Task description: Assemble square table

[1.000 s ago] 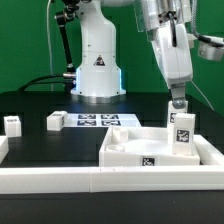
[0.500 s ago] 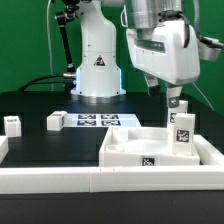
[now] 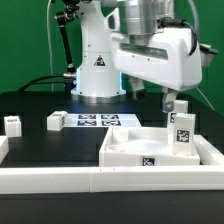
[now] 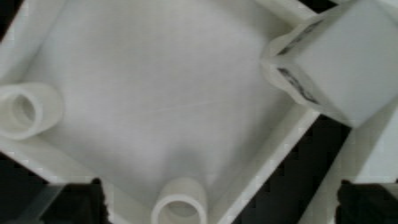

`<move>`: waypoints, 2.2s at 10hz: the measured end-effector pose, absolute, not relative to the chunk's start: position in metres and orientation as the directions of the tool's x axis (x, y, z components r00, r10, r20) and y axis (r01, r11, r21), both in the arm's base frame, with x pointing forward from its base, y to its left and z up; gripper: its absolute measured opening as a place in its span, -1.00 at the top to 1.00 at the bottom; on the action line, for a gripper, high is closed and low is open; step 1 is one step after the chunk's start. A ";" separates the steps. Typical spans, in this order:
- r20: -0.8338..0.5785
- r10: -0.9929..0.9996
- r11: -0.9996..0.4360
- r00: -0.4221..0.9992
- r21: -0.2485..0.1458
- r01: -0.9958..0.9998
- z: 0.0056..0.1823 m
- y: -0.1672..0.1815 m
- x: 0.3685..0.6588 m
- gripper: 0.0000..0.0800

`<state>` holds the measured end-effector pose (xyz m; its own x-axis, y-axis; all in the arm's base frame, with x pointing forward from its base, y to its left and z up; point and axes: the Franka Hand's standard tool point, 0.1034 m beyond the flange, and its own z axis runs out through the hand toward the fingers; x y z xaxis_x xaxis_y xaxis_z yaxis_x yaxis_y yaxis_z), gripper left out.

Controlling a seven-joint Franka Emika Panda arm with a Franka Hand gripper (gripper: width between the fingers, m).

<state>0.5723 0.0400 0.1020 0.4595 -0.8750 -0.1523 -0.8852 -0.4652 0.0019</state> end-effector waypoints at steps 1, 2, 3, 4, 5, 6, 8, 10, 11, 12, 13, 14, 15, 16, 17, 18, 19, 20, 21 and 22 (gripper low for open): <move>-0.152 -0.850 -0.510 0.505 -0.005 -0.860 0.101 0.035 0.571 -0.62; -0.154 -0.861 -0.490 0.484 -0.001 -0.872 0.101 0.038 0.571 -0.62; -0.153 -0.845 -0.518 0.513 -0.006 -0.855 0.101 0.037 0.571 -0.62; -0.153 -0.814 -0.565 0.560 -0.014 -0.825 0.101 0.036 0.571 -0.62; -0.143 -0.744 -0.657 0.652 -0.019 -0.754 0.100 0.036 0.570 -0.62; -0.128 -0.634 -0.767 0.762 -0.016 -0.641 0.098 0.036 0.567 -0.62; -0.099 -0.429 -0.901 0.898 -0.027 -0.433 0.087 0.026 0.558 -0.62; -0.086 -0.330 -0.942 0.940 -0.034 -0.333 0.081 0.019 0.553 -0.62; -0.080 -0.214 -0.975 0.974 -0.043 -0.218 0.082 0.019 0.554 -0.62; -0.078 -0.149 -0.987 0.986 -0.048 -0.153 0.082 0.019 0.553 -0.62; -0.073 -0.086 -0.995 0.994 -0.051 -0.090 0.080 0.016 0.553 -0.62; -0.053 -0.080 -0.996 0.995 -0.041 -0.082 0.073 0.009 0.549 -0.62; -0.049 -0.085 -0.996 0.995 -0.032 -0.086 0.066 0.004 0.540 -0.62; -0.050 -0.083 -0.996 0.995 -0.027 -0.085 0.061 0.001 0.534 -0.62; -0.048 -0.089 -0.996 0.995 -0.020 -0.090 0.055 -0.003 0.530 -0.62; -0.042 -0.093 -0.996 0.995 -0.009 -0.094 0.048 -0.006 0.527 -0.62; -0.037 -0.097 -0.995 0.995 0.003 -0.097 0.039 -0.012 0.523 -0.62; -0.032 -0.101 -0.995 0.994 0.014 -0.100 0.032 -0.018 0.522 -0.62; -0.033 -0.105 -0.994 0.994 0.019 -0.105 0.028 -0.022 0.521 -0.62; -0.038 -0.107 -0.994 0.994 0.023 -0.106 0.024 -0.023 0.519 -0.62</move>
Offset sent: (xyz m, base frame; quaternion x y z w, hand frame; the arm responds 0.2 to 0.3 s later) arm 0.0000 0.0000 0.0000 0.0000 0.0000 -0.1296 0.9916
